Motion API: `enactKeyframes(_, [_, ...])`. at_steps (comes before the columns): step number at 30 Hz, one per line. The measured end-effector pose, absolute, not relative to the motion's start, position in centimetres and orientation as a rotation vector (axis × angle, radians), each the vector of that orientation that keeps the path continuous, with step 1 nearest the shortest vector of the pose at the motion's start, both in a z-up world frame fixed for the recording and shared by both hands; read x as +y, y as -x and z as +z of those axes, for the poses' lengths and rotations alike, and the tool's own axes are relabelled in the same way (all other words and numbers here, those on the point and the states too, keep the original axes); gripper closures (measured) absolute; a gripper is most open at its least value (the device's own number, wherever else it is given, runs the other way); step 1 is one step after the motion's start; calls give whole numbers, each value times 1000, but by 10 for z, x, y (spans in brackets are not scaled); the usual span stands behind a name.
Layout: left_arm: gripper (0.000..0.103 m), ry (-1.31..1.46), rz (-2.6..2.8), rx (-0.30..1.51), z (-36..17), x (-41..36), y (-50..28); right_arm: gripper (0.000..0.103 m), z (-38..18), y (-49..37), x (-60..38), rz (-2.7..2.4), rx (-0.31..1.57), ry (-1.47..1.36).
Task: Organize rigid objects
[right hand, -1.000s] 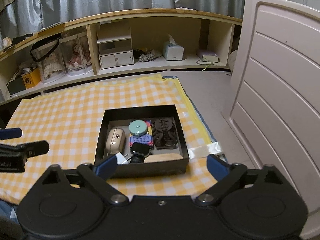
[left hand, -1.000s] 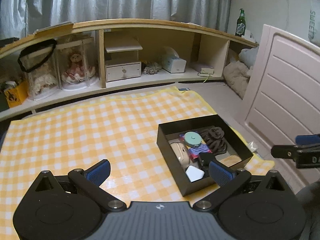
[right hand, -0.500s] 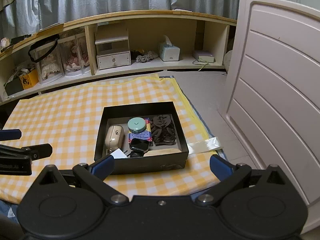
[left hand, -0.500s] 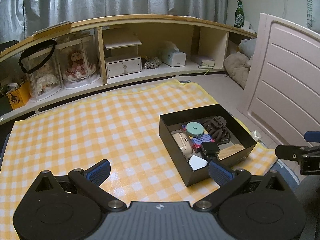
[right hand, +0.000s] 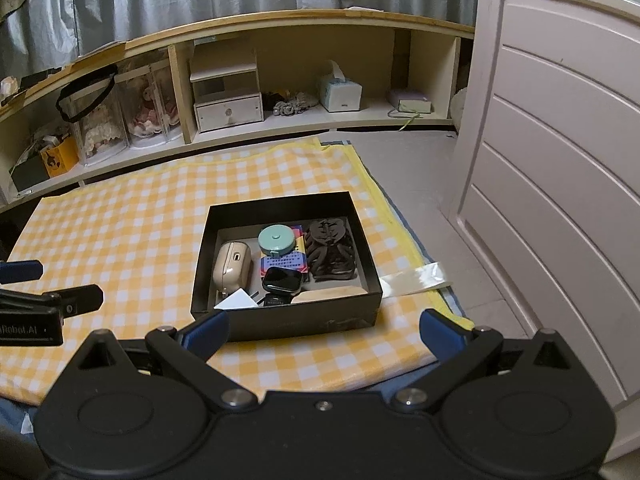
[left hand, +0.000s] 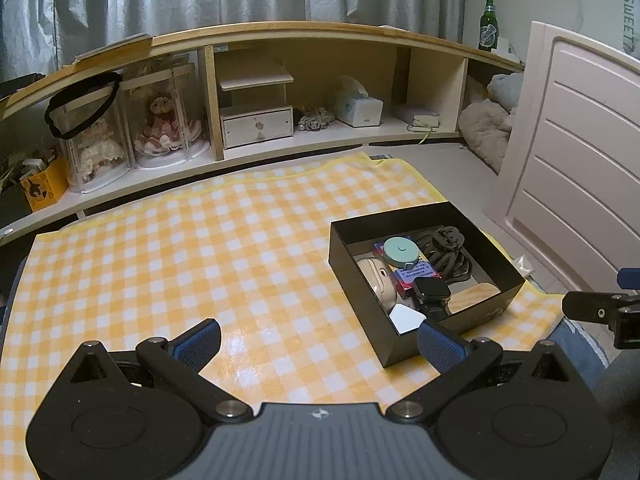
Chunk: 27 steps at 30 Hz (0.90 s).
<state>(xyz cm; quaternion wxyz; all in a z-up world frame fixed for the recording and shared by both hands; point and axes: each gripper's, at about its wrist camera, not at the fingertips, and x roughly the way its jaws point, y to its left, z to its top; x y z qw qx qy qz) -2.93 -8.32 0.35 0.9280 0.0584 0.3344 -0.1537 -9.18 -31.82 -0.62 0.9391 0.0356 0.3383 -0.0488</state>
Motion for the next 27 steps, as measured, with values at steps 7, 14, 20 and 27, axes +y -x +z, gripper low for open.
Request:
enactKeyframes(7, [0,-121,-312,685,3,-82,28,0,-6,91,-317,-101,694,-73])
enactKeyframes(14, [0,-121,-309,683,4,-81,28,0,-7,91,-317,-103,697,-71])
enactKeyframes(20, [0,-116,-303,685,5,-80,28,0,-8,91,-318,-105,697,-68])
enactKeyframes(27, [0,-116,-303,684,5,-80,28,0,-8,91,-317,-105,699,-68])
